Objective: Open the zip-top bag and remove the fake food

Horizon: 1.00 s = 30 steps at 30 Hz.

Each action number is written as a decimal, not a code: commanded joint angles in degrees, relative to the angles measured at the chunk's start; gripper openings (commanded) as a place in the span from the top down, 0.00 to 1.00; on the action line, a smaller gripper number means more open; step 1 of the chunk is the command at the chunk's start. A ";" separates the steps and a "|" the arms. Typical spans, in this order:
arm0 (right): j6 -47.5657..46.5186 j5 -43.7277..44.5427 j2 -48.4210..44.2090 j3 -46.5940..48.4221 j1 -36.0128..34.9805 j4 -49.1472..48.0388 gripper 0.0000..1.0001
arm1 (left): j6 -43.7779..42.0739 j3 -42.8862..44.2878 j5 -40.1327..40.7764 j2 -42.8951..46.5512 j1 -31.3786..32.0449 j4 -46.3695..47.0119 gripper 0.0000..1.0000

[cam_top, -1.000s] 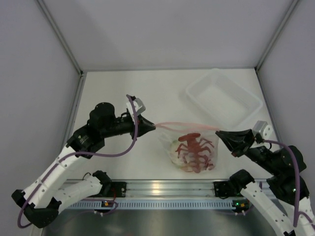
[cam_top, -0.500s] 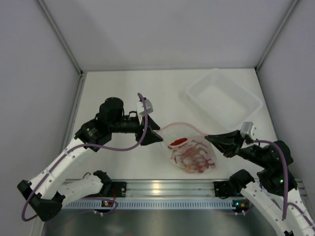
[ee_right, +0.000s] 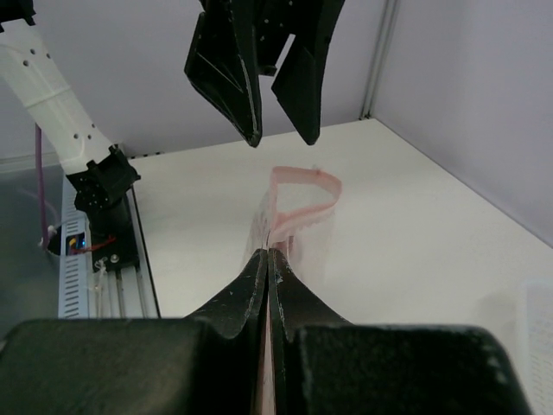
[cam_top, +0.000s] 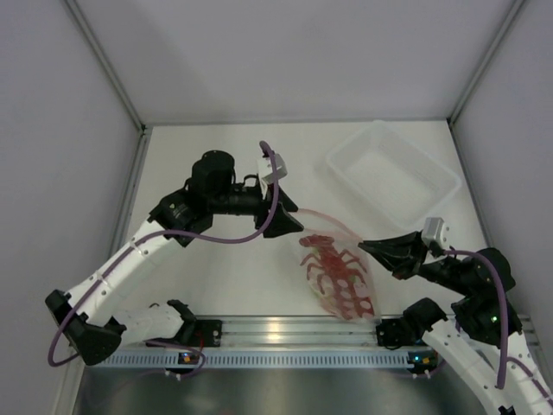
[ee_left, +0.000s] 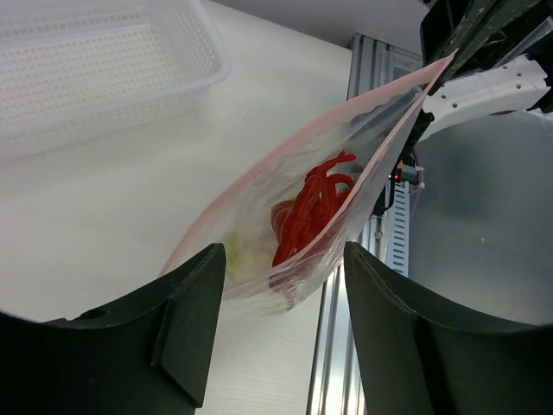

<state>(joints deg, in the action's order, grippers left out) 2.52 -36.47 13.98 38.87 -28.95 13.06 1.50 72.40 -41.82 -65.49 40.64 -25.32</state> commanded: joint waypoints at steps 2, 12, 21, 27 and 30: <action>-1.55 -3.16 -0.88 0.59 0.65 -5.33 1.00 | -0.97 2.48 3.59 -2.44 2.77 2.38 0.37; -3.82 -4.31 -0.27 1.47 0.65 -3.83 1.00 | -2.45 6.08 5.26 -4.20 3.21 5.90 0.37; -4.19 -6.60 0.08 1.73 0.65 -3.92 1.00 | -6.59 7.84 4.56 -7.10 3.13 8.62 0.38; -4.19 -8.62 0.00 2.00 0.65 -3.83 1.00 | -14.06 7.67 -0.36 -10.00 3.13 8.53 0.36; -4.46 -8.97 -0.18 2.00 0.65 -3.48 1.00 | -16.35 8.28 -3.52 -11.41 3.04 8.54 0.37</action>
<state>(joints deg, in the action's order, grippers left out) -0.51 -43.24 13.87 38.89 -28.95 13.21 -9.78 78.56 -40.14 -76.44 43.66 -19.62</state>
